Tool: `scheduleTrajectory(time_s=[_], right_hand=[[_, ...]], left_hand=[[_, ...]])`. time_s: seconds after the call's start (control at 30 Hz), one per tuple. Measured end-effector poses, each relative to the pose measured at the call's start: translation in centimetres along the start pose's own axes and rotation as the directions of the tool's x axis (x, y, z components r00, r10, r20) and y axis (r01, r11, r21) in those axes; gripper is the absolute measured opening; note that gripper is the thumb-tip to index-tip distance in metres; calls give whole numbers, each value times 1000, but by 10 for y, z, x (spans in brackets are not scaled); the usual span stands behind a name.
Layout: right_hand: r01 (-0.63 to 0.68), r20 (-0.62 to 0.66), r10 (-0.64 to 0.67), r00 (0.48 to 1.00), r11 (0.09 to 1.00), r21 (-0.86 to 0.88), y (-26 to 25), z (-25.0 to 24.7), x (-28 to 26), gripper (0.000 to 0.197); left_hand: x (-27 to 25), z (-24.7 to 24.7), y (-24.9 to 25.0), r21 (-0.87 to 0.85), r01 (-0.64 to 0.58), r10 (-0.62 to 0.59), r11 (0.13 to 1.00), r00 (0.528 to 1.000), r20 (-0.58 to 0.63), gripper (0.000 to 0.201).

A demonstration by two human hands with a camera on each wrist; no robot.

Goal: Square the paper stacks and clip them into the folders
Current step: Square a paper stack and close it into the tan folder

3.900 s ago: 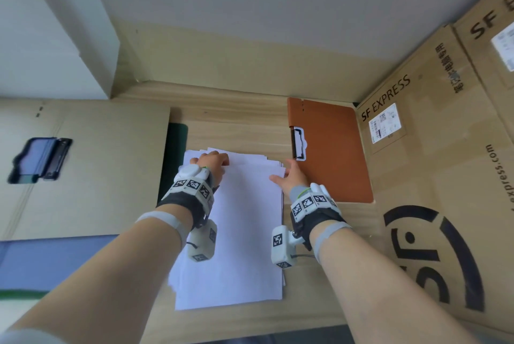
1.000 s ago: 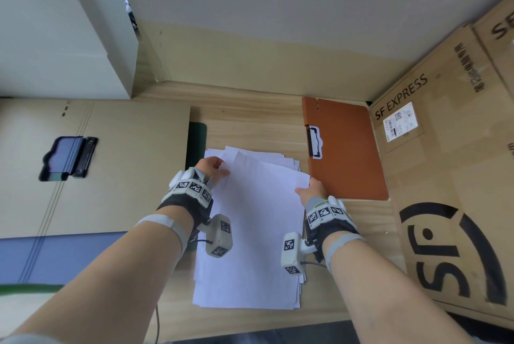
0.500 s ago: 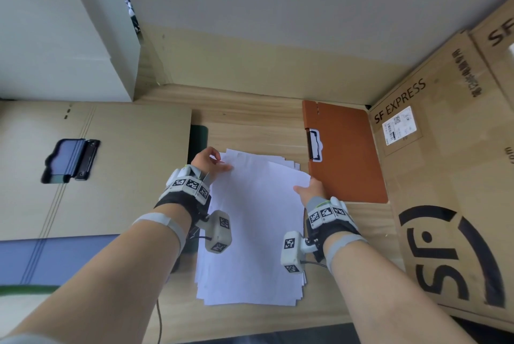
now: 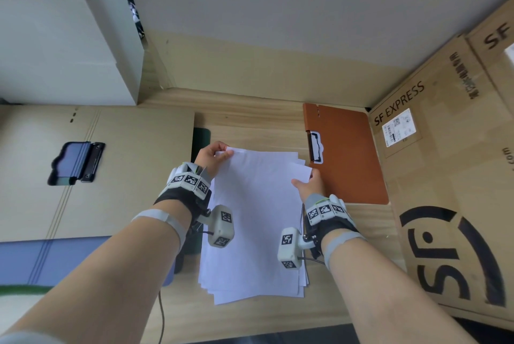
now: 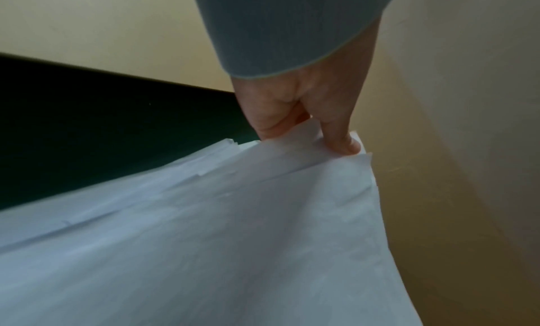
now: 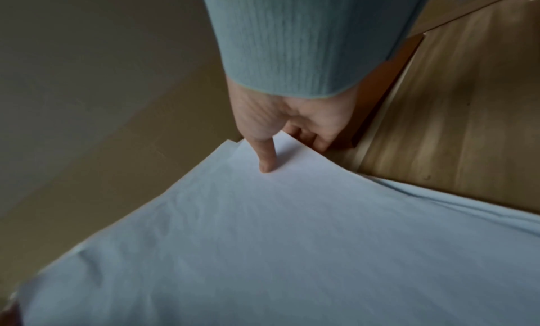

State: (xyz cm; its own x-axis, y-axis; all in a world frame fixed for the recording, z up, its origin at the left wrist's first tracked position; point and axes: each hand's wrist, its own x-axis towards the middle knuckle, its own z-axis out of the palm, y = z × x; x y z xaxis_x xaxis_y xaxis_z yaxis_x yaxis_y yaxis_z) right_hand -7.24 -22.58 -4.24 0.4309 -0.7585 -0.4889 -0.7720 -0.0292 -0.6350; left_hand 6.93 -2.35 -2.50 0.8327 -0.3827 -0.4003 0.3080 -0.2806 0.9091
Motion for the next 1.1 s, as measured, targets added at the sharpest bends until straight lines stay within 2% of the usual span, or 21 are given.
scheduleTrajectory(time_s=[0.07, 0.13, 0.2, 0.27, 0.3, 0.4, 0.47, 0.6, 0.73, 0.8, 0.87, 0.97, 1.1], right_hand=[[3, 18, -5, 1000, 993, 116, -1, 2, 0, 58], [14, 75, -29, 997, 982, 191, -4, 4, -1, 49], [86, 79, -98, 992, 986, 141, -8, 4, -2, 30], [135, 22, -139, 990, 980, 143, -14, 3, -3, 23], [154, -7, -155, 988, 973, 170, -19, 1, -5, 23], [212, -67, -201, 977, 937, 279, -40, -7, -8, 25], [254, -98, -235, 967, 897, 362, -58, -14, -12, 25], [341, -139, -316, 939, 785, 517, -98, -30, -27, 12], [367, -79, -401, 913, 720, 589, -126, -43, -48, 16], [364, -38, -412, 911, 754, 546, -131, -44, -59, 30], [341, -17, -379, 925, 811, 476, -129, -42, -66, 36], [280, 23, -326, 945, 846, 453, -123, -40, -75, 43], [273, 58, -334, 941, 848, 453, -112, -34, -81, 47]], left_hand=[[1, 0, 0, 2, -9, 9, 1000, 1000, -8, 27], [1, -1, 4, -19, -19, 19, 1000, 1000, -21, 27], [1, -3, 8, -95, -11, 10, 995, 1000, -10, 22], [-2, -5, 11, -167, 50, -44, 985, 998, 39, 10], [-4, -6, 11, -176, 94, -82, 980, 994, 77, 14], [-10, -8, 8, -123, 197, -178, 973, 973, 145, 43], [-15, -10, 11, -89, 225, -210, 970, 966, 155, 46], [-14, -13, 27, -138, 153, -141, 979, 986, 92, 45], [-18, -18, 65, -276, -2, -1, 961, 1000, -12, 45], [-23, -21, 83, -346, -69, 54, 936, 997, -55, 43], [-27, -24, 91, -379, -111, 99, 919, 994, -53, 44], [-40, -32, 96, -313, -131, 139, 941, 990, 2, 43], [-46, -40, 83, -158, -73, 86, 985, 993, 78, 53]])
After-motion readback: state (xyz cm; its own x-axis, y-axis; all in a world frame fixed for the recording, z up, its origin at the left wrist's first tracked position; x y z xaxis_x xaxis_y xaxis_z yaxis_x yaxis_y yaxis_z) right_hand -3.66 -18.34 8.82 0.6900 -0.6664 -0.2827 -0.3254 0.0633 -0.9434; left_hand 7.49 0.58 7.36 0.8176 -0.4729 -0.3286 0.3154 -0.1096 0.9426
